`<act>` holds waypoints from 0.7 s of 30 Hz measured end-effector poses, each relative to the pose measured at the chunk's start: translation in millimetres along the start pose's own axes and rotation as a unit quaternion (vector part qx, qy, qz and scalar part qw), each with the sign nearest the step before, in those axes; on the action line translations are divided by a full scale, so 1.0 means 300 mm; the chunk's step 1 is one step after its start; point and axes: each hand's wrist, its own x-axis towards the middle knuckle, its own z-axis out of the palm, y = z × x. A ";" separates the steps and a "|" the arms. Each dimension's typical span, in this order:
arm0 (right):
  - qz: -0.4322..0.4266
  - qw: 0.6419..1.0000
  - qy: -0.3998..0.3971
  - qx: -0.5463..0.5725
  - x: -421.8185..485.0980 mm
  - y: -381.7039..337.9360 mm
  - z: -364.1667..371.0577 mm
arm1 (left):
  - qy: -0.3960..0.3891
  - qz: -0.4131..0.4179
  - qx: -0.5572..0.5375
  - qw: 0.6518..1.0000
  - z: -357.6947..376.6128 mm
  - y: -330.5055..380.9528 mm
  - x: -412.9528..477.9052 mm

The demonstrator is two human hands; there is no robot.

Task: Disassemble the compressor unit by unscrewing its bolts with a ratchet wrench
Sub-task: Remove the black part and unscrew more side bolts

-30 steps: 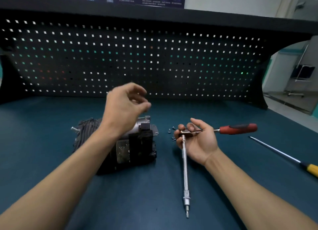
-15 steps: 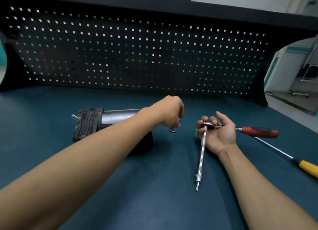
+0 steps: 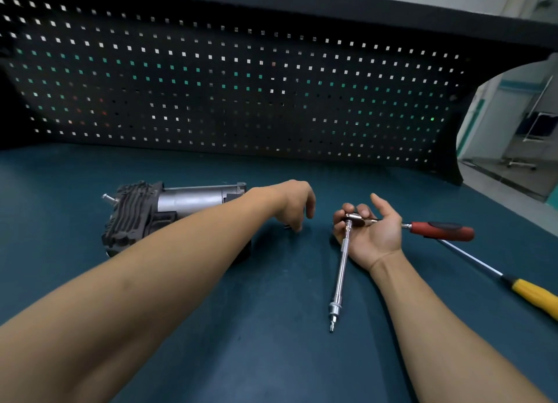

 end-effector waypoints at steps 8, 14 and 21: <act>-0.002 1.000 0.015 0.006 -0.004 -0.003 0.001 | 0.071 -0.001 -0.023 0.997 -0.111 -0.058 -0.130; -0.011 1.000 0.027 0.011 -0.014 0.005 -0.001 | 0.081 -0.032 -0.084 0.993 -0.179 -0.156 -0.343; -0.020 0.999 0.037 0.014 -0.032 0.011 -0.004 | 0.112 -0.065 0.036 0.991 -0.145 -0.179 -0.449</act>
